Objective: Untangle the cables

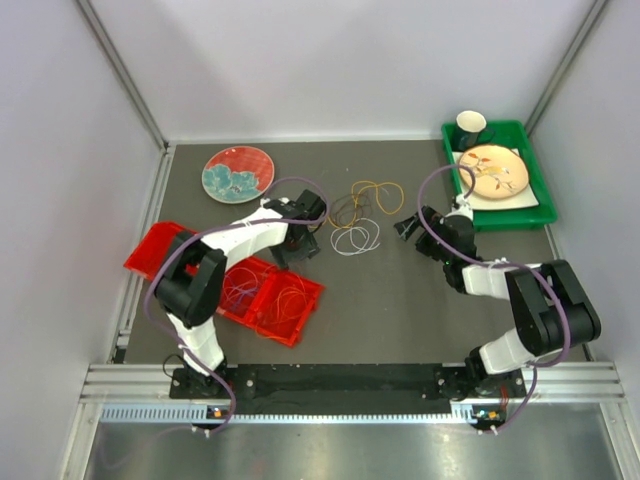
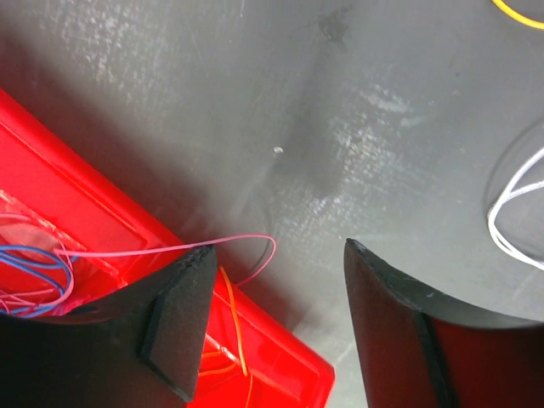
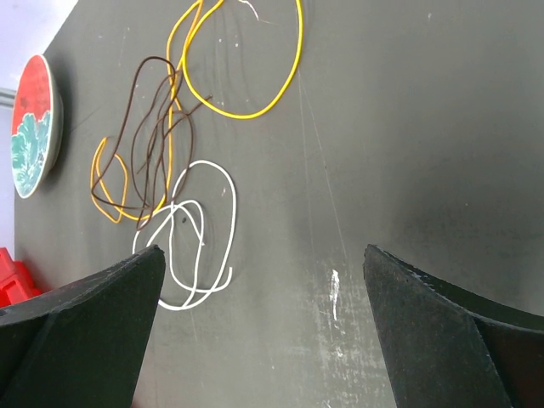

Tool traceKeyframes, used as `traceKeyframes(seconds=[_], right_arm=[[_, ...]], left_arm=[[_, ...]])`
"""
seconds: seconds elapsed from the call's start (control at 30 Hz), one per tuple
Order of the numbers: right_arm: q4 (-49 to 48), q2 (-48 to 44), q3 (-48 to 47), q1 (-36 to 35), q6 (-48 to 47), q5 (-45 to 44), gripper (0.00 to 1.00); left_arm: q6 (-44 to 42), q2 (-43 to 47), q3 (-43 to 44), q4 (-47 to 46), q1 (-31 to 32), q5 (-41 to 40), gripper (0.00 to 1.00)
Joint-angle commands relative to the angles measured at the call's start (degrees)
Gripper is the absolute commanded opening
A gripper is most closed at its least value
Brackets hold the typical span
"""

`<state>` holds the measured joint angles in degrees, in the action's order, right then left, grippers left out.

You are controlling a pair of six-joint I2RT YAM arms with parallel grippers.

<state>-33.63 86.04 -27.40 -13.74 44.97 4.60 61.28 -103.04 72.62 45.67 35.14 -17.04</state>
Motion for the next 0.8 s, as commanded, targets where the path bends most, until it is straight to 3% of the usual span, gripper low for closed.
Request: traceKeyframes(seconds=[0.0, 0.4, 0.53, 0.63, 0.77], right_arm=[[-1.5, 0.6, -2.3, -0.1, -1.0, 0.3, 0.99], [-1.4, 0.8, -2.5, 0.0, -1.1, 0.3, 0.99], [-1.5, 1.0, -2.7, 0.0, -1.0, 0.4, 0.99], [-1.4, 1.0, -2.7, 0.1, -1.0, 0.5, 0.99], [-1.4, 1.0, -2.7, 0.0, -1.0, 0.5, 0.99]], left_arm=[[-0.3, -1.6, 1.2, -1.3, -0.3, -2.5, 0.63], [-1.0, -3.0, 1.0, -1.5, -1.2, -4.5, 0.57], [-1.5, -2.9, 1.1, -1.6, -1.4, -5.5, 0.44], [-1.5, -3.2, 1.2, -1.2, -1.5, -7.0, 0.24], [-2.2, -3.7, 1.7, -0.3, -2.0, -9.1, 0.26]])
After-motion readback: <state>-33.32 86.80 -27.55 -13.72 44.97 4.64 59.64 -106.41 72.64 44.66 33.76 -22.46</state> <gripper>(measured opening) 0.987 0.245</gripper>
